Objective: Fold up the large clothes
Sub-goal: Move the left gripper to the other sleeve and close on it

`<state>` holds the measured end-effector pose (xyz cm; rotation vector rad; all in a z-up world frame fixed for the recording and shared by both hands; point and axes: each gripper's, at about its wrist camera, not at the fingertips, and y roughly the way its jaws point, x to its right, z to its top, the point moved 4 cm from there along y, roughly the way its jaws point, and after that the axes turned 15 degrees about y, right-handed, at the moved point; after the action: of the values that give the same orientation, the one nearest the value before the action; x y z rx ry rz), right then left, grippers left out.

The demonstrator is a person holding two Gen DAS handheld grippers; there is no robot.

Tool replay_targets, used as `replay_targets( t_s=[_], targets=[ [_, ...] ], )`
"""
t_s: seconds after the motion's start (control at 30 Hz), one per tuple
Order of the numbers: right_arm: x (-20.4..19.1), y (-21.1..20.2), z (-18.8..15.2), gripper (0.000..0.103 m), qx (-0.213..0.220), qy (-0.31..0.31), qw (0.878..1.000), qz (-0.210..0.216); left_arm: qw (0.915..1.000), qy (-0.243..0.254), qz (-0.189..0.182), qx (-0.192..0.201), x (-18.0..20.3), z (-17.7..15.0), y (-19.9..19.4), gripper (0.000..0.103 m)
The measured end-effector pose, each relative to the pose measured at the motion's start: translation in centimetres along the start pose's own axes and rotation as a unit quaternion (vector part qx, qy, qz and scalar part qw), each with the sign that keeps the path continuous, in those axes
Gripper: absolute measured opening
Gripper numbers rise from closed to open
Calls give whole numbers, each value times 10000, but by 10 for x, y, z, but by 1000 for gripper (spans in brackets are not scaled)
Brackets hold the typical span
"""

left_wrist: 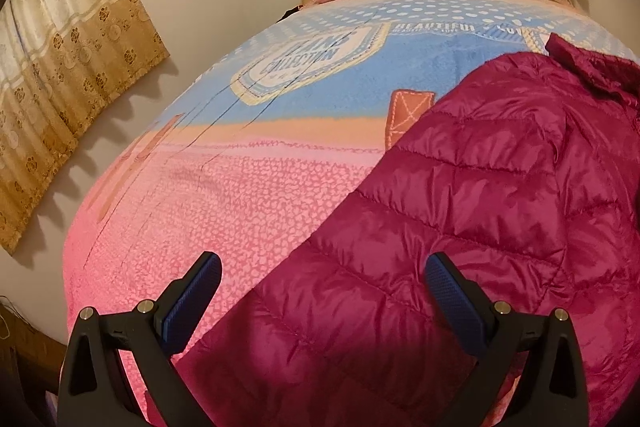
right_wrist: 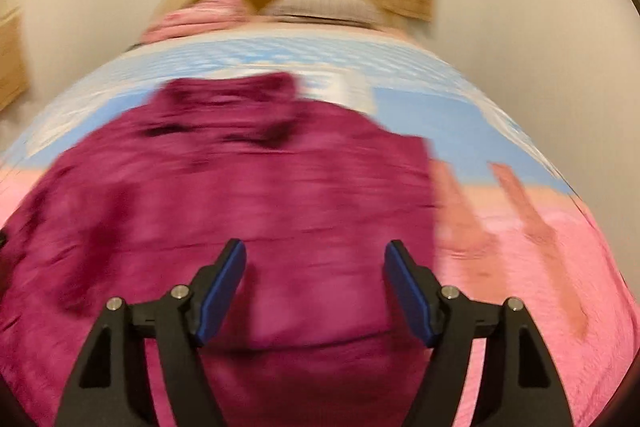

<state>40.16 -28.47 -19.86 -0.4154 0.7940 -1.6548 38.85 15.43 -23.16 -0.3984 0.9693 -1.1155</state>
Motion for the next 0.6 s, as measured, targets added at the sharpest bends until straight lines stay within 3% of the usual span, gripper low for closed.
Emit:
replay_targets(
  t_s=[0.1, 0.3, 0.4, 0.47, 0.53, 0.6],
  targets=[
    [30, 25, 6, 75, -261, 337, 9988, -255, 10000, 13, 22, -74, 3, -4, 8, 102],
    [39, 57, -3, 75, -814, 426, 9956, -188, 9999, 5, 35, -111, 7, -5, 16, 102],
    [37, 42, 1, 68, -723, 273, 9963, -377, 9998, 63, 16, -185, 6, -4, 12, 102],
    [31, 11, 5, 70, -376, 208, 9980, -466, 9999, -52, -120, 64, -1, -6, -9, 102],
    [9, -15, 6, 75, -139, -26, 9997, -190, 9996, -131, -49, 254, -10, -14, -24, 102],
    [-22, -27, 0, 78, -175, -328, 9990, 245, 9997, -130, 29, 190, -15, -25, -27, 102]
  ],
)
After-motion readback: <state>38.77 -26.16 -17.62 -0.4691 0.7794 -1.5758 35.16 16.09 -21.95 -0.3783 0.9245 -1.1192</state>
